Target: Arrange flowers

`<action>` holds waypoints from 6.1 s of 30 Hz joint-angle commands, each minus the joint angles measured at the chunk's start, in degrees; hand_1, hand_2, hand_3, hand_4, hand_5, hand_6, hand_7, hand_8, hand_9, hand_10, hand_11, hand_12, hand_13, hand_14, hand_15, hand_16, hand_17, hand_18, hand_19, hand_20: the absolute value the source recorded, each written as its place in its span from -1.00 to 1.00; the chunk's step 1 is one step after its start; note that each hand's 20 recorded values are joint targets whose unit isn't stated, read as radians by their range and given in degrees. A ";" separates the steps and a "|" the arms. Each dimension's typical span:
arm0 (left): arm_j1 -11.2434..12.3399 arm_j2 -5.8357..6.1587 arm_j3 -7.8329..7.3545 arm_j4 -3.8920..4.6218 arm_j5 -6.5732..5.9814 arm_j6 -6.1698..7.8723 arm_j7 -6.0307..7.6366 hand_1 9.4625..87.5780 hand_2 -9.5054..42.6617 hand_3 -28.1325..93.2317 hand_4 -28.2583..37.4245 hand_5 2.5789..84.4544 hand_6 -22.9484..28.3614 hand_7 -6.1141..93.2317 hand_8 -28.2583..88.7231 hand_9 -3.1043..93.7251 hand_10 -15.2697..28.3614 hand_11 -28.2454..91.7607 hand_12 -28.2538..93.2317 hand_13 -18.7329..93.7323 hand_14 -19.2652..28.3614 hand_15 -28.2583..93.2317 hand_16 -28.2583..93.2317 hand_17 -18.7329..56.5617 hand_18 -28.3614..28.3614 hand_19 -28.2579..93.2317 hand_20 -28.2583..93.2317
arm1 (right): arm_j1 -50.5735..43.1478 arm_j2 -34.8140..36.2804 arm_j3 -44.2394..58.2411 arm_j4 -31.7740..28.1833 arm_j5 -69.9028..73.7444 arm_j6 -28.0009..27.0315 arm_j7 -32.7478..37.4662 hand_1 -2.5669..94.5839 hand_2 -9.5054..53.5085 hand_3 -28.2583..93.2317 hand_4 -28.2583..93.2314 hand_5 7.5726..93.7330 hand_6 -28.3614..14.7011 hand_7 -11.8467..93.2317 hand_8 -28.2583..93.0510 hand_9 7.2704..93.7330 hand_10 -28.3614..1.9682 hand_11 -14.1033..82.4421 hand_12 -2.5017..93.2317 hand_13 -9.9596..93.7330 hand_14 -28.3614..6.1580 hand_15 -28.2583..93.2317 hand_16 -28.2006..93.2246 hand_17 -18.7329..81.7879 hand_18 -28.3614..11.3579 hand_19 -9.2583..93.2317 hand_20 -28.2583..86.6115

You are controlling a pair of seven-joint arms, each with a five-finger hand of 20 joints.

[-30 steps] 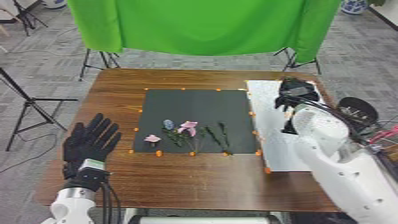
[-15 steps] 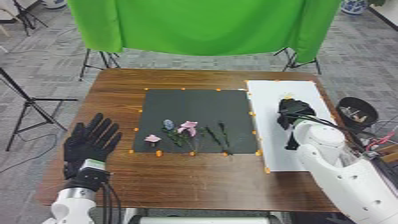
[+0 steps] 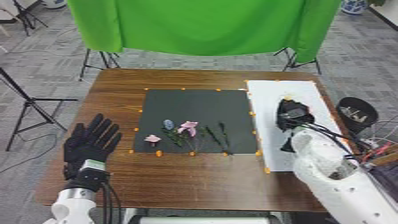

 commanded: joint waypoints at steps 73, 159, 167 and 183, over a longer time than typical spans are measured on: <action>-1.52 -0.53 0.75 0.15 -1.46 1.69 -0.90 -0.56 0.00 0.64 -1.00 -0.04 0.31 -0.57 -0.68 -0.22 0.46 -0.05 -0.36 -0.21 0.54 0.20 -0.67 -0.69 0.54 0.09 -0.39 | 3.89 -10.65 -14.81 -10.81 -3.84 1.91 -6.64 0.01 -1.00 0.75 -1.00 0.41 0.37 -0.27 -0.67 0.50 0.14 -0.30 -0.56 0.49 0.10 0.10 -0.10 -0.06 -0.59 0.66 0.17; 0.44 -1.47 -0.32 0.03 -0.83 0.28 -1.80 -0.58 0.01 0.63 -1.00 -0.05 0.31 -0.58 -0.68 -0.24 0.45 -0.06 -0.36 -0.25 0.53 0.19 -0.66 -0.70 0.54 0.09 -0.37 | -9.55 5.19 6.88 -9.78 -4.34 9.97 3.93 0.14 -1.00 0.79 -0.95 0.76 0.24 -0.33 -0.49 0.93 0.11 -0.45 -0.30 0.64 0.18 -0.16 0.05 0.00 -0.59 0.67 0.10; 0.29 -1.39 -0.12 0.07 -0.92 0.45 -1.76 -0.58 0.01 0.63 -1.00 -0.05 0.31 -0.58 -0.68 -0.24 0.45 -0.06 -0.36 -0.24 0.53 0.19 -0.66 -0.70 0.54 0.09 -0.36 | -8.51 3.94 8.59 -11.38 -1.98 0.70 4.20 0.05 -1.00 0.82 -0.93 0.50 0.22 -0.32 -0.59 0.65 0.07 -0.44 -0.44 0.54 0.12 -0.12 -0.03 -0.02 -0.58 0.66 0.09; 0.12 -1.65 0.14 0.09 -1.07 0.88 -1.98 -0.58 0.01 0.63 -1.00 -0.05 0.31 -0.57 -0.68 -0.24 0.46 -0.06 -0.36 -0.24 0.53 0.19 -0.66 -0.70 0.54 0.09 -0.36 | -2.84 1.57 4.58 -3.34 1.92 -10.29 3.42 0.15 -1.00 0.83 -1.00 0.13 0.34 -0.46 -0.76 0.18 0.26 -0.51 -0.70 0.38 0.15 -0.16 -0.15 -0.05 -0.54 0.63 0.04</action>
